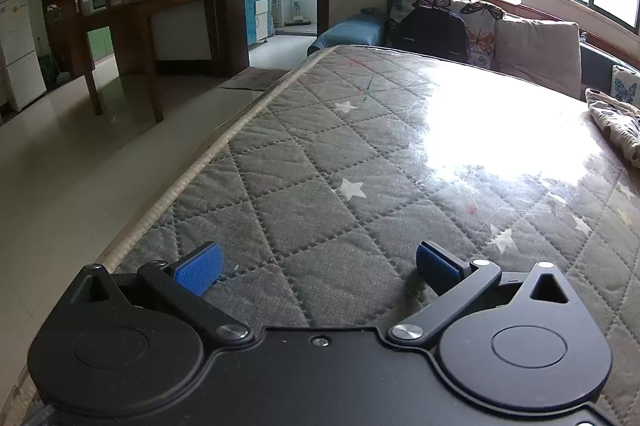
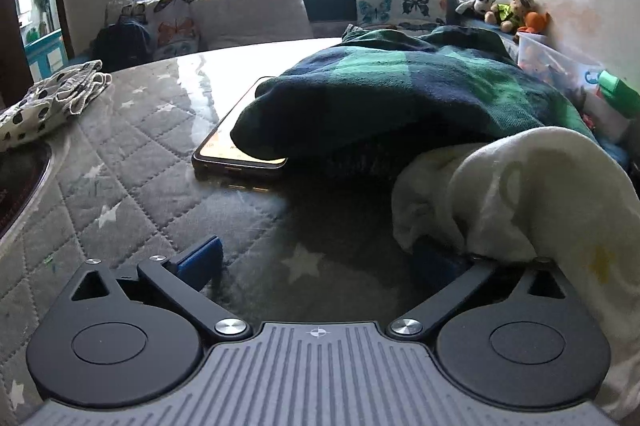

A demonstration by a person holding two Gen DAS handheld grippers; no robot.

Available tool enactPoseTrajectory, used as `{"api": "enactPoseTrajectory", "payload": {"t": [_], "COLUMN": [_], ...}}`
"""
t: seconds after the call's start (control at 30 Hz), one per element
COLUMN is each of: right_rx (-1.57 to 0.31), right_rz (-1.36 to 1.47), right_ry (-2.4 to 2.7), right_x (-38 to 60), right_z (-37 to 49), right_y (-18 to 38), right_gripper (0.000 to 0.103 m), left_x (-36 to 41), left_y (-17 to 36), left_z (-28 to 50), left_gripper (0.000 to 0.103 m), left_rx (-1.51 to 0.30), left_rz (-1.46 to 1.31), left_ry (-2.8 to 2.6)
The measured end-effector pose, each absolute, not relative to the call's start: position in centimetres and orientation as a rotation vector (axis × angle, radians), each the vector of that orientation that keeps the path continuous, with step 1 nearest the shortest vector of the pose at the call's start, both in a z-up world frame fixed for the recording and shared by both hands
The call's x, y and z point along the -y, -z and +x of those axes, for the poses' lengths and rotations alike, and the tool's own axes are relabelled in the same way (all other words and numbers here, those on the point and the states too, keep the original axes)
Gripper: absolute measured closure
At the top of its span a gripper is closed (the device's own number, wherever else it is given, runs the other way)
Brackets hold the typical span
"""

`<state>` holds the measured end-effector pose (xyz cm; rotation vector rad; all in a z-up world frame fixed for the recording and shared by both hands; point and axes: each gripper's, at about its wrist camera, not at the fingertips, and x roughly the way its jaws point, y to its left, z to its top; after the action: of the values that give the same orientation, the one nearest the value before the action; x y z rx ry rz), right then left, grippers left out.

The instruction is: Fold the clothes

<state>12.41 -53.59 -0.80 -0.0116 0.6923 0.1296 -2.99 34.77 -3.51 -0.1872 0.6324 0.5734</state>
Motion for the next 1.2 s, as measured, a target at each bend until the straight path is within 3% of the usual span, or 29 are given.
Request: {"api": "enactPoseTrajectory", "payload": {"t": [1.2], "right_rx": [-0.693], "right_rz": [-0.012], "right_ry": [-0.129], "right_x": [53.61], "right_z": [12.44], "right_y": [0.86], "right_gripper": [0.000], "left_x": [-35.41], "left_y": [3.52], "left_z": [-3.10], "left_gripper": [0.000], "left_rx": [-0.625], "left_rz": [-0.197], "left_ry": [-0.568]}}
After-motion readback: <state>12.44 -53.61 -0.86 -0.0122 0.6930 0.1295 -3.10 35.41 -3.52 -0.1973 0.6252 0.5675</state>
